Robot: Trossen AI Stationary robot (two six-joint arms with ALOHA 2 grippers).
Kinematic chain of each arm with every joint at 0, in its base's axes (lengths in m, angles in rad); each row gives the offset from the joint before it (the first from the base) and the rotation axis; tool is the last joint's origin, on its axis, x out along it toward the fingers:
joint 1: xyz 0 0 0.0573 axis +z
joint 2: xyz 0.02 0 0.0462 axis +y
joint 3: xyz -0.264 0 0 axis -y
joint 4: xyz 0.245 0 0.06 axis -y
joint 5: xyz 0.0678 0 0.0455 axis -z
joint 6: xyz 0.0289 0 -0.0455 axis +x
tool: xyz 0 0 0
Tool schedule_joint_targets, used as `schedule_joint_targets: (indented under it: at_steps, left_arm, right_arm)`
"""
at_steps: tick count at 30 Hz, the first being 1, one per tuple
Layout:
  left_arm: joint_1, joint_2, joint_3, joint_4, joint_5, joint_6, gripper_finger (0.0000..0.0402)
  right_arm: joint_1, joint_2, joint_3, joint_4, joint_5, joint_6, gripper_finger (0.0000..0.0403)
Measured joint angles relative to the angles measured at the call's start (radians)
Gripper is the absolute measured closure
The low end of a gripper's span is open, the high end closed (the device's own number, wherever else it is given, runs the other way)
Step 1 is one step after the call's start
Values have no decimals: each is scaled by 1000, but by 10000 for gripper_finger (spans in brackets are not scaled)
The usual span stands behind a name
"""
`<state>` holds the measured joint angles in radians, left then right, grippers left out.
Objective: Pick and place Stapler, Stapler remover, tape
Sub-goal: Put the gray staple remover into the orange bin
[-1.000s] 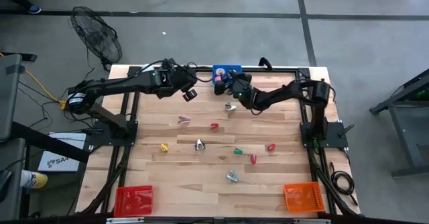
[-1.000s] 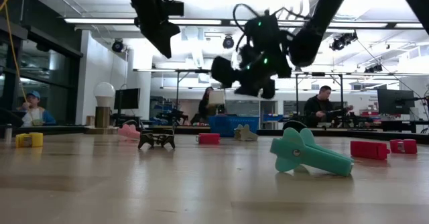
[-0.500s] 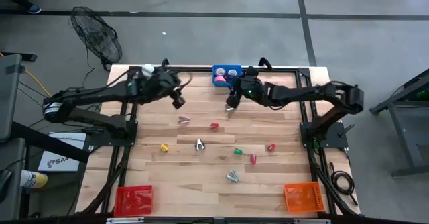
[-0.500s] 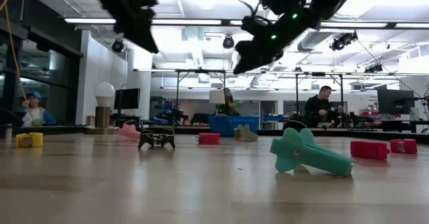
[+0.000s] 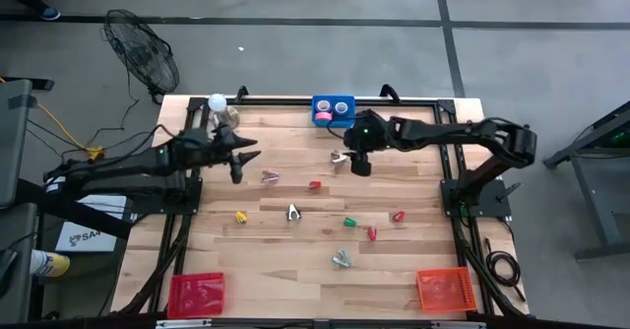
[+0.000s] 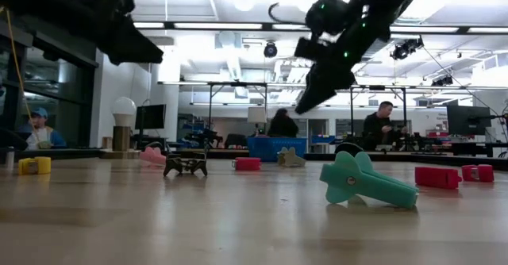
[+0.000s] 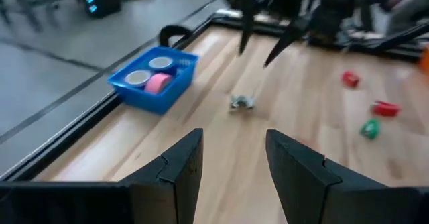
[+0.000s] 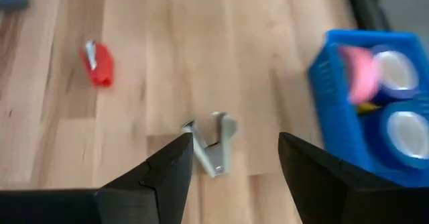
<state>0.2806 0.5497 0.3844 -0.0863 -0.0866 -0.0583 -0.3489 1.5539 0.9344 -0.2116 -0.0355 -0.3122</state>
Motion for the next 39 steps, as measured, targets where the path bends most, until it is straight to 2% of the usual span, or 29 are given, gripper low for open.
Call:
schedule_joint_targets:
  at_steps: [4, 9, 20, 29, 35, 39]
  left_arm:
    - [0, -60, -83, 53, 55, 0, 241]
    - [0, -97, -138, 74, 57, 0, 241]
    - [0, -109, -140, 77, 81, 10, 241]
    - [0, -109, -140, 51, 79, 12, 241]
    - [0, -109, -140, 30, 77, 3, 241]
    - [0, -109, -140, 29, 78, 1, 241]
  right_arm:
    - [-5, 72, 0, -2, -27, -37, 192]
    - [-5, 128, 0, -4, -27, -84, 191]
    - [-48, 236, 0, 85, -18, -142, 191]
    - [-79, 241, 0, 113, -156, -193, 191]
    - [-82, 278, 0, 164, -139, -240, 192]
    - [-84, 305, 0, 191, -167, -254, 192]
